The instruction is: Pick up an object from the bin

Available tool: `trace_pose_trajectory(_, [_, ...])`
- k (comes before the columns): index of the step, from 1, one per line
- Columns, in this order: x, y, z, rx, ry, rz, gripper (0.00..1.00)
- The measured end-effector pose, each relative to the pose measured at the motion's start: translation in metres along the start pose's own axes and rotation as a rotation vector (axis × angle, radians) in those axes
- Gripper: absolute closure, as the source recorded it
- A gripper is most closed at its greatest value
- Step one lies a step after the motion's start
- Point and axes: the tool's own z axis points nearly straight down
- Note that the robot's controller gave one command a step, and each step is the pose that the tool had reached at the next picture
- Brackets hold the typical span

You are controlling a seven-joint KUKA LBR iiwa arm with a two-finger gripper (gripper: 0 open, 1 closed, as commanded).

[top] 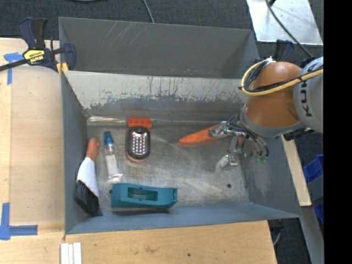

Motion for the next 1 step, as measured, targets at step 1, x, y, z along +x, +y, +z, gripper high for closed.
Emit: trace_pose_trajectory(1, [-0.0077, 0.0112, -0.0099, 0.002, 0.007, -0.041, 0.00])
